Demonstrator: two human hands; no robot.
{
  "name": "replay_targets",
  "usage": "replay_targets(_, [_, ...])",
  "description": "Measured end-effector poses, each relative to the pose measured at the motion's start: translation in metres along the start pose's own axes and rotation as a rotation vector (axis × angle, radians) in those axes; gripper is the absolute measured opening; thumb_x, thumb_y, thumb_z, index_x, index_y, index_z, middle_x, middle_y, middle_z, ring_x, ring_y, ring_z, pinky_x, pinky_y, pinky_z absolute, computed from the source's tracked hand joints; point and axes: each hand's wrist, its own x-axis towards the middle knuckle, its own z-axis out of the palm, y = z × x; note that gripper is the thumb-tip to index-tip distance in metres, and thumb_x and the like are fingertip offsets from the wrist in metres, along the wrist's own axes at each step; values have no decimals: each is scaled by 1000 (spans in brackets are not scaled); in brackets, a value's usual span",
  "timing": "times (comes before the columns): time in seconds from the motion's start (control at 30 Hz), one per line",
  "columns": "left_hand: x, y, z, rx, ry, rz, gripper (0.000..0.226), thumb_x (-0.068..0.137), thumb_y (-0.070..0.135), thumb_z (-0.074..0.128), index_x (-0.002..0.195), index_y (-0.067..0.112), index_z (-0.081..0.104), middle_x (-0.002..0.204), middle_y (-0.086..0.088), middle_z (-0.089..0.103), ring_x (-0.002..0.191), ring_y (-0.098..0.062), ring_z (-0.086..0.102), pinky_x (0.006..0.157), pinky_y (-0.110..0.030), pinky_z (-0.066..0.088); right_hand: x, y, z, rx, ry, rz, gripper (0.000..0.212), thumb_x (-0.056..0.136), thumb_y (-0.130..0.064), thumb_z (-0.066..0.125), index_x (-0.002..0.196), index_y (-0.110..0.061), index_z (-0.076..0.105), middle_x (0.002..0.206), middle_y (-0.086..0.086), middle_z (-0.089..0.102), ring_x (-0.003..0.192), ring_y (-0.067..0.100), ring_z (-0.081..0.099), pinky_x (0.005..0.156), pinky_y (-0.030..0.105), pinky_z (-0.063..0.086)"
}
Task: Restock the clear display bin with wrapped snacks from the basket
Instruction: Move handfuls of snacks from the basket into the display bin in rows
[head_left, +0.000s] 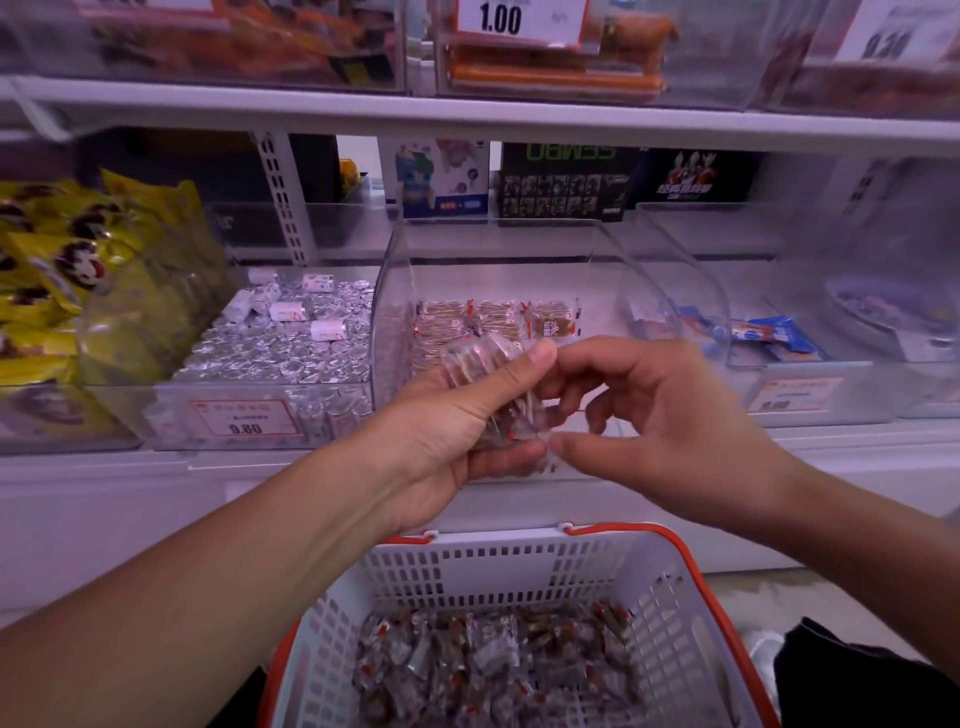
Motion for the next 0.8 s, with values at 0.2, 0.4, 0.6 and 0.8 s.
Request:
replay_targets(0.2, [-8, 4, -3, 200, -90, -39, 42, 54, 37, 81, 91, 18, 73, 89, -10, 77, 73, -16, 75, 44, -20, 52, 4, 0, -18, -157, -111, -63, 65, 81, -19, 77, 139, -24, 50, 138, -15, 55, 129, 9, 50, 95, 33, 49])
replay_targets(0.4, [-9, 2, 0, 300, -151, -65, 48, 47, 38, 82, 89, 19, 69, 68, 0, 69, 61, -8, 69, 36, -15, 42, 1, 4, -16, -198, -296, -63, 73, 84, -11, 75, 148, -16, 39, 145, -9, 51, 134, 3, 47, 108, 22, 39])
replay_targets(0.6, [-8, 2, 4, 471, -183, -31, 57, 48, 41, 83, 96, 17, 64, 63, -1, 70, 54, -10, 64, 32, -13, 27, 1, 2, -22, -336, -240, -127, 75, 76, -34, 82, 142, -30, 48, 128, -14, 60, 121, 8, 56, 100, 30, 46])
replay_targets(0.8, [-10, 13, -3, 486, -286, -121, 73, 54, 30, 87, 120, 31, 58, 87, 3, 74, 76, -19, 74, 33, -13, 32, 1, 1, -21, -291, -226, -142, 49, 79, -27, 81, 124, -23, 60, 118, -14, 63, 113, 14, 60, 92, 32, 49])
